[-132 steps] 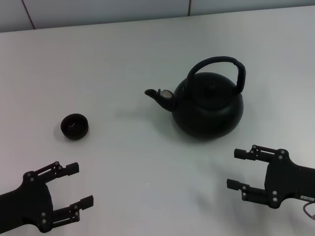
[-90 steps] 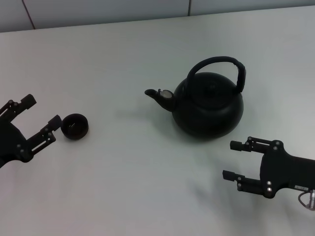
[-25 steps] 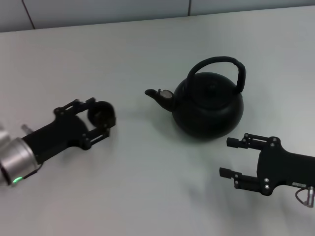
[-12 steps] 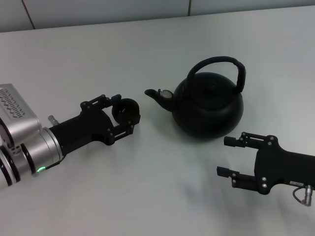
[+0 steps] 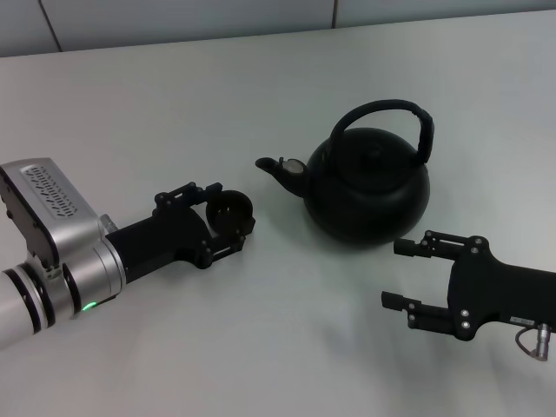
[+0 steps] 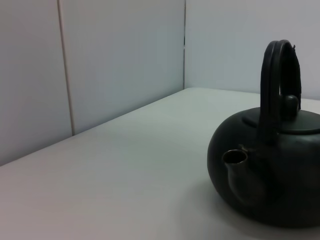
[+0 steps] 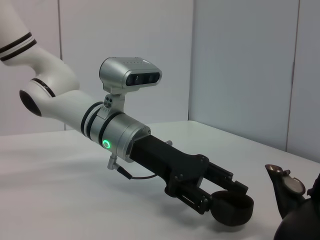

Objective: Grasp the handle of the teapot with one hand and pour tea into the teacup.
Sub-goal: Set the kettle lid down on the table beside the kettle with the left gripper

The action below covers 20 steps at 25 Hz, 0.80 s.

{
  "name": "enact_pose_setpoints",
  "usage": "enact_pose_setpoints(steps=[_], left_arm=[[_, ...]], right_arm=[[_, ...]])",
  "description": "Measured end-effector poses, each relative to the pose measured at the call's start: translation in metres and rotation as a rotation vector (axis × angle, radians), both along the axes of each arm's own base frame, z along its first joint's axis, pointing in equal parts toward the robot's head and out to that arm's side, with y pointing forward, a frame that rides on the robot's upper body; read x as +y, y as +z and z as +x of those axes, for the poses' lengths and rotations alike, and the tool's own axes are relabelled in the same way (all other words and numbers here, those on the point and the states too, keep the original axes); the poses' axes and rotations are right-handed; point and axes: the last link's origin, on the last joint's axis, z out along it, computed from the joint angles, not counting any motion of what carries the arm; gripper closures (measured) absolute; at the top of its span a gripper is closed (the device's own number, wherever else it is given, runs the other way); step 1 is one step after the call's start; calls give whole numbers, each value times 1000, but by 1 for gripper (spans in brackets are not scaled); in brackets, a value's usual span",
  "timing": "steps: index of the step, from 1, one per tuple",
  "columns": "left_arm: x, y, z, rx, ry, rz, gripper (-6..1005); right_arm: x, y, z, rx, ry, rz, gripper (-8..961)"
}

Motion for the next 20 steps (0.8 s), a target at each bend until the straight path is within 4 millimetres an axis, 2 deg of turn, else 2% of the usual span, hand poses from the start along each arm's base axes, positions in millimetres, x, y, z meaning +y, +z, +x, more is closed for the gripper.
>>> enact_pose_setpoints(steps=[20], left_arm=[[2, -3, 0, -6, 45, 9, 189]], right_arm=[[4, 2, -1, -11, 8, 6, 284]])
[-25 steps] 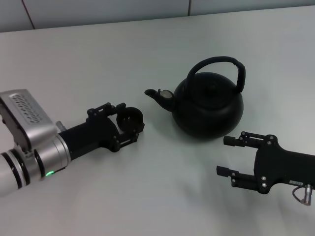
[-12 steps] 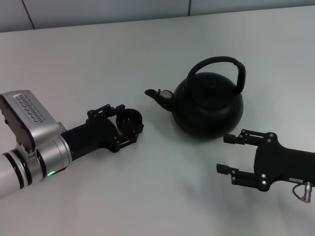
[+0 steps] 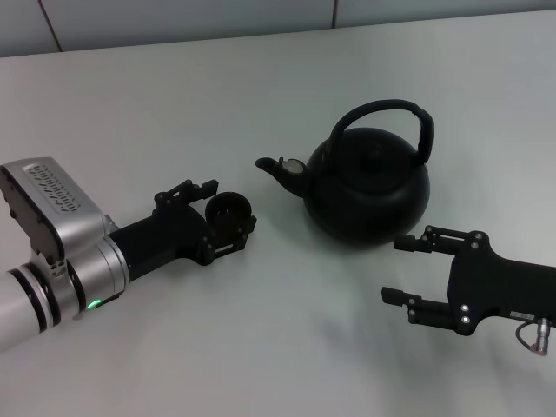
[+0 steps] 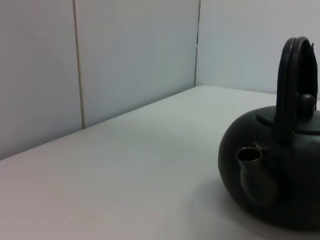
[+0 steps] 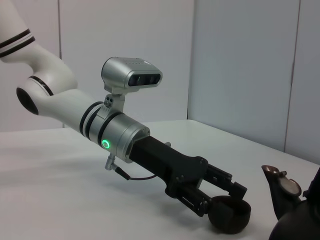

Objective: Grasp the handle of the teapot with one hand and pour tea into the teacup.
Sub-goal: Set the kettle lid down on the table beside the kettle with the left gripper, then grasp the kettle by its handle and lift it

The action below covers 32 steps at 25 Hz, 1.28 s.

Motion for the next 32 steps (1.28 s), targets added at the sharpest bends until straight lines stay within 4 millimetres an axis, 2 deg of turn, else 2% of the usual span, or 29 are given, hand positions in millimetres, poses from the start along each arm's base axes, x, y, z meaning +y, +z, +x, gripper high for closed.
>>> enact_pose_setpoints(steps=[5, 12, 13, 15, 17, 20, 23, 28, 32], left_arm=[[-1, 1, 1, -15, -4, 3, 189], [-3, 33, 1, -129, -88, 101, 188], [-10, 48, -1, -180, -127, 109, 188], [-15, 56, -3, -204, -142, 110, 188], [-29, 78, -15, -235, -161, 108, 188], [-45, 100, -31, -236, -151, 104, 188], [-78, 132, -55, -224, -149, 127, 189], [-92, 149, -63, -243, -148, 114, 188], [-93, 149, -63, -238, -154, 102, 188]], right_arm=[[0, 0, 0, -1, 1, 1, 282], [0, 0, 1, -5, 3, 3, 284], [0, 0, 1, -6, 2, 4, 284], [0, 0, 1, -6, 2, 4, 283], [0, 0, 1, -7, 3, 5, 283], [2, 2, 1, -4, -1, 14, 283], [3, 4, 1, 7, -9, 33, 282], [2, 4, 2, 10, -14, 35, 282], [1, 4, 2, 11, -17, 35, 282]])
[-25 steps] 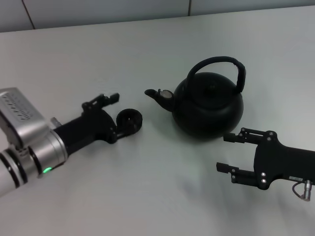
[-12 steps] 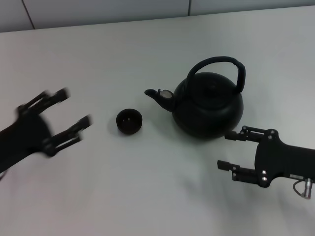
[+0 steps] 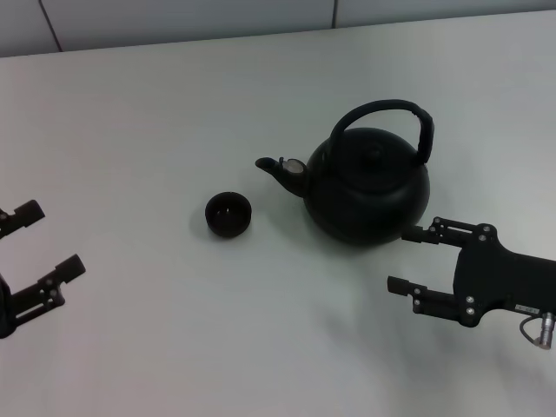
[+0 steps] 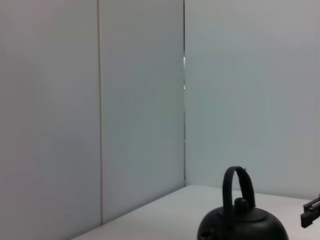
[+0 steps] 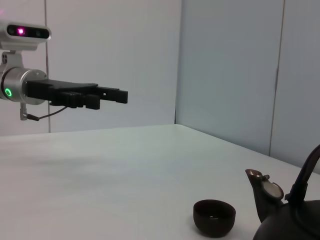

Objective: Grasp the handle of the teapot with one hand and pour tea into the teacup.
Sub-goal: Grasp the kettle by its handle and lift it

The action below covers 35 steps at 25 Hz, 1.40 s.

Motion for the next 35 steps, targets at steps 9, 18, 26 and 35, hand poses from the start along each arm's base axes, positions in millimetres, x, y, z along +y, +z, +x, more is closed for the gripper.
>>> enact_pose_setpoints(steps=[9, 18, 26, 35], left_arm=[[-9, -14, -21, 184, 43, -96, 189], [-9, -16, -22, 192, 54, -92, 189], [-7, -19, -20, 184, 50, -91, 189], [-5, -22, -17, 177, 48, -88, 188]], right_arm=[[-2, -2, 0, 7, -6, -3, 283], [-11, -7, 1, 48, -21, 26, 283], [-35, -30, -5, 263, -216, 502, 284], [-34, -58, -19, 224, -507, 782, 283]])
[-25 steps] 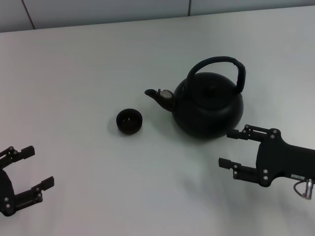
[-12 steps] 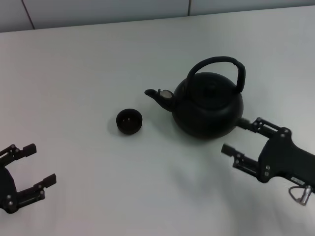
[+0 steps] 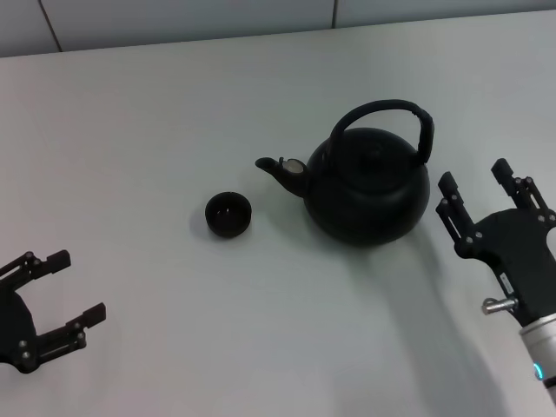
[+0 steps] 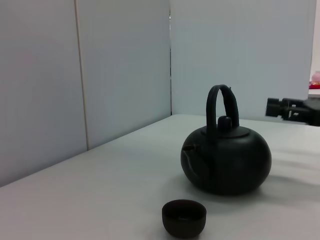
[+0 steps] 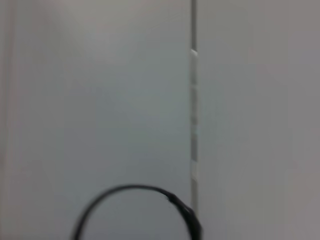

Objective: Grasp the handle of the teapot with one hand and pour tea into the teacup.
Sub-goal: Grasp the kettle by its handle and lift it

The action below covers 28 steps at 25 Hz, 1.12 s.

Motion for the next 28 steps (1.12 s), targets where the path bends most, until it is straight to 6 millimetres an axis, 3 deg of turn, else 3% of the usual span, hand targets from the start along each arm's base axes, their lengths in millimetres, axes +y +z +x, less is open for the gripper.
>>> enact_pose_setpoints(steps=[10, 28], left_arm=[[1, -1, 1, -3, -3, 9, 188], [2, -4, 3, -21, 6, 25, 189]], right_arm=[[11, -3, -3, -8, -14, -10, 282], [64, -1, -7, -42, 23, -68, 283]])
